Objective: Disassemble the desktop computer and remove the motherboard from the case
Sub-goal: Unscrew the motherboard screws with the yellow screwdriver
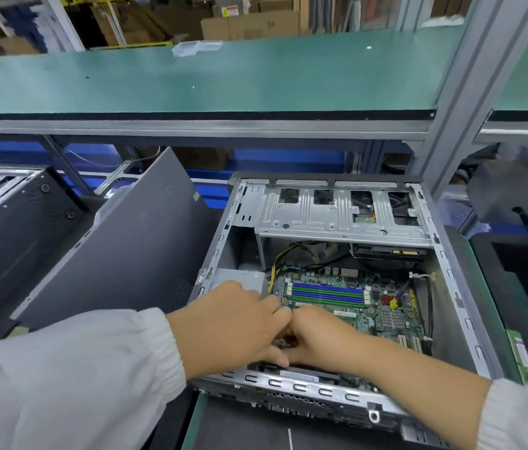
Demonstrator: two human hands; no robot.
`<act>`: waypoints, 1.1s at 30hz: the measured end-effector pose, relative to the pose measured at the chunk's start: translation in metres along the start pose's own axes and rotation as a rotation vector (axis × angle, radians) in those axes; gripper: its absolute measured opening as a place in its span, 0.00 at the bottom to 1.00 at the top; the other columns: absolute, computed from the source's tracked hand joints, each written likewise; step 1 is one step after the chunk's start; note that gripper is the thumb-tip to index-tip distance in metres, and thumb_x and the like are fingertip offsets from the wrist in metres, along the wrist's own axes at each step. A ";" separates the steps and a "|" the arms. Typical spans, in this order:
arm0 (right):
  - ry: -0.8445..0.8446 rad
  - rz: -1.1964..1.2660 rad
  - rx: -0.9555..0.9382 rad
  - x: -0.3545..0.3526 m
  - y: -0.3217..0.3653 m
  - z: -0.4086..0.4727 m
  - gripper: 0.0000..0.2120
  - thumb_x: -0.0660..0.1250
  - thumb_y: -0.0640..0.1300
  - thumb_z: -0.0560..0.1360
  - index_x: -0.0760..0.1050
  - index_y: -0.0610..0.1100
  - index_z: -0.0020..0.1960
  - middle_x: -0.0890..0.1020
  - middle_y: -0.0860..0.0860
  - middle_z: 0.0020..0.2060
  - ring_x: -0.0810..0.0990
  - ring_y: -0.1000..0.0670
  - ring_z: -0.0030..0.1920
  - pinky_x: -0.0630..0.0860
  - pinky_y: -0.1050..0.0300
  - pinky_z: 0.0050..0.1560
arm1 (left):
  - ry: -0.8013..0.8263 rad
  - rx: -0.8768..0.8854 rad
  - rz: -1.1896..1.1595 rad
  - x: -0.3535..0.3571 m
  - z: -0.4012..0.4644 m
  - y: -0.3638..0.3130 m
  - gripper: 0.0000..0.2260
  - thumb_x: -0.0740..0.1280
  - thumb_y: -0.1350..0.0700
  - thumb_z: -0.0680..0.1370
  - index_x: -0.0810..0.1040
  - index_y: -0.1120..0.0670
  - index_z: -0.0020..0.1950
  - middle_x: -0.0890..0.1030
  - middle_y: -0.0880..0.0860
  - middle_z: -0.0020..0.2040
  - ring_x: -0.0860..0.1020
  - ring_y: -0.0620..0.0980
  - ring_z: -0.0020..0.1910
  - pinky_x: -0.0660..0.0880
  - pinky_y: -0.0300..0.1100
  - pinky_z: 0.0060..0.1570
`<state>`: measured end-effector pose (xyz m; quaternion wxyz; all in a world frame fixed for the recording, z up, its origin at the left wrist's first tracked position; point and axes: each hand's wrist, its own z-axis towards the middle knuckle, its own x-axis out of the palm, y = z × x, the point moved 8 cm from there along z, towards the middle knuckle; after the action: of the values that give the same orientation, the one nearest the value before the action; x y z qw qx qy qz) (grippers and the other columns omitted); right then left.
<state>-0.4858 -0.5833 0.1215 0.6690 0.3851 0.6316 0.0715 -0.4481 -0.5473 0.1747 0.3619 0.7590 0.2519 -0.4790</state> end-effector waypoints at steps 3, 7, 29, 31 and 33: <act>0.039 0.015 -0.019 0.001 0.002 0.000 0.12 0.70 0.51 0.73 0.78 0.42 0.46 0.80 0.47 0.34 0.75 0.52 0.33 0.75 0.55 0.38 | 0.058 0.149 -0.060 -0.004 -0.007 -0.006 0.16 0.65 0.61 0.75 0.60 0.51 0.55 0.70 0.52 0.49 0.73 0.53 0.41 0.72 0.49 0.36; 0.041 -0.005 -0.008 0.001 0.002 0.001 0.15 0.70 0.52 0.73 0.76 0.39 0.45 0.74 0.50 0.29 0.70 0.52 0.30 0.69 0.57 0.33 | 0.192 0.101 -0.150 -0.003 0.001 -0.002 0.20 0.60 0.68 0.74 0.61 0.52 0.61 0.66 0.52 0.55 0.69 0.53 0.45 0.67 0.48 0.37; 0.062 -0.081 -0.004 0.007 0.000 0.000 0.09 0.67 0.47 0.74 0.73 0.44 0.38 0.71 0.55 0.25 0.65 0.56 0.26 0.63 0.62 0.28 | 0.051 0.104 0.039 0.012 0.006 -0.001 0.23 0.44 0.40 0.81 0.69 0.55 0.53 0.76 0.53 0.43 0.77 0.56 0.38 0.69 0.47 0.32; 0.061 -0.080 -0.012 0.007 0.002 -0.001 0.09 0.67 0.46 0.74 0.73 0.46 0.36 0.69 0.56 0.24 0.65 0.57 0.24 0.61 0.64 0.27 | 0.051 0.059 0.053 0.010 0.006 0.001 0.30 0.39 0.37 0.77 0.73 0.56 0.50 0.78 0.53 0.42 0.78 0.56 0.38 0.68 0.46 0.32; 0.066 -0.063 -0.015 0.006 0.003 -0.001 0.08 0.68 0.48 0.74 0.74 0.47 0.37 0.69 0.57 0.24 0.66 0.59 0.25 0.63 0.66 0.28 | 0.006 0.091 -0.051 0.008 0.002 0.002 0.24 0.45 0.37 0.78 0.69 0.54 0.54 0.76 0.51 0.47 0.77 0.55 0.40 0.71 0.48 0.35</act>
<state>-0.4846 -0.5772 0.1185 0.6528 0.3574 0.6644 0.0678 -0.4445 -0.5497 0.1671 0.3138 0.7695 0.2501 -0.4968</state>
